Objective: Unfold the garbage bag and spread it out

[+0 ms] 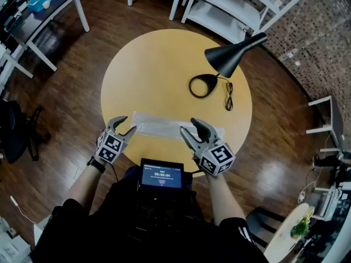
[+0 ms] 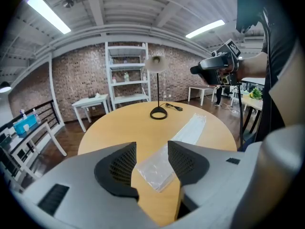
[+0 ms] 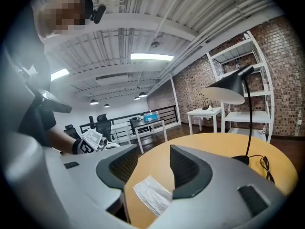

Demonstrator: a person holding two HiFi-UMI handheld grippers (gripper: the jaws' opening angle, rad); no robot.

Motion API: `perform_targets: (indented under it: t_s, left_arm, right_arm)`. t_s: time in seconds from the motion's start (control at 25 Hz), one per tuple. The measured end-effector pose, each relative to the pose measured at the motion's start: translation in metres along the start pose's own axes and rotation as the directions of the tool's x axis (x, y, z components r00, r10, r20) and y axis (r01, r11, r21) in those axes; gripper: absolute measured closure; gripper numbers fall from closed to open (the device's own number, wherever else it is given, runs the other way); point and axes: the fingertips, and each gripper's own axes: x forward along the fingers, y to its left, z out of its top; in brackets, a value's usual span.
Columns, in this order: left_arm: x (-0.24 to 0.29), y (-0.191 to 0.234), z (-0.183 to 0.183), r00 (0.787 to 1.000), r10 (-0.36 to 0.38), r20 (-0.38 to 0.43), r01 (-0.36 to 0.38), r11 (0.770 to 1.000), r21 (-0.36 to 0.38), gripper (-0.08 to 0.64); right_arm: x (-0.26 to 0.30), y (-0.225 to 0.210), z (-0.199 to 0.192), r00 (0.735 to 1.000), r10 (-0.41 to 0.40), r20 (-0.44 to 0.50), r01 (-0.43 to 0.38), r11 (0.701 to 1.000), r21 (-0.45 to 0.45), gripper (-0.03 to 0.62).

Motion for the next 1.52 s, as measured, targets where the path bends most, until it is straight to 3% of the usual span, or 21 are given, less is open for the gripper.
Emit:
perform_targets:
  t_s: [0.2, 0.32, 0.48, 0.68, 0.88, 1.2, 1.36, 1.52]
  left_arm:
    - [0.019, 0.008, -0.01, 0.999, -0.017, -0.037, 0.016, 1.0, -0.018, 0.345]
    - [0.028, 0.01, -0.022, 0.997, -0.017, -0.073, 0.014, 0.999, -0.041, 0.345]
    - [0.041, 0.007, -0.041, 0.992, -0.024, -0.121, 0.016, 0.997, -0.07, 0.345]
    - [0.058, 0.006, -0.075, 0.981, -0.029, -0.19, 0.006, 0.993, -0.12, 0.345]
    - [0.065, 0.005, -0.089, 0.976, -0.032, -0.218, 0.003, 0.991, -0.134, 0.345]
    - [0.073, 0.0, -0.118, 0.96, -0.038, -0.277, 0.001, 0.991, -0.131, 0.346]
    - [0.083, 0.002, -0.129, 0.946, -0.013, -0.325, -0.023, 0.994, -0.109, 0.345]
    - [0.093, 0.006, -0.144, 0.921, 0.02, -0.389, -0.05, 0.996, -0.069, 0.345]
  right_arm:
    - [0.046, -0.001, -0.016, 0.993, 0.072, -0.091, -0.079, 0.994, -0.075, 0.383]
    - [0.08, 0.013, -0.035, 0.971, 0.148, -0.185, -0.172, 0.977, -0.123, 0.383]
    - [0.122, 0.036, -0.07, 0.911, 0.252, -0.326, -0.328, 0.923, -0.202, 0.397]
    - [0.162, 0.058, -0.127, 0.804, 0.333, -0.492, -0.484, 0.848, -0.217, 0.403]
    - [0.183, 0.064, -0.197, 0.691, 0.307, -0.655, -0.577, 0.78, -0.242, 0.413]
    - [0.198, 0.056, -0.284, 0.542, 0.224, -0.81, -0.634, 0.742, -0.219, 0.451]
    - [0.202, 0.053, -0.297, 0.521, 0.172, -0.836, -0.627, 0.742, -0.238, 0.474]
    - [0.203, 0.055, -0.301, 0.524, 0.144, -0.839, -0.633, 0.725, -0.271, 0.511]
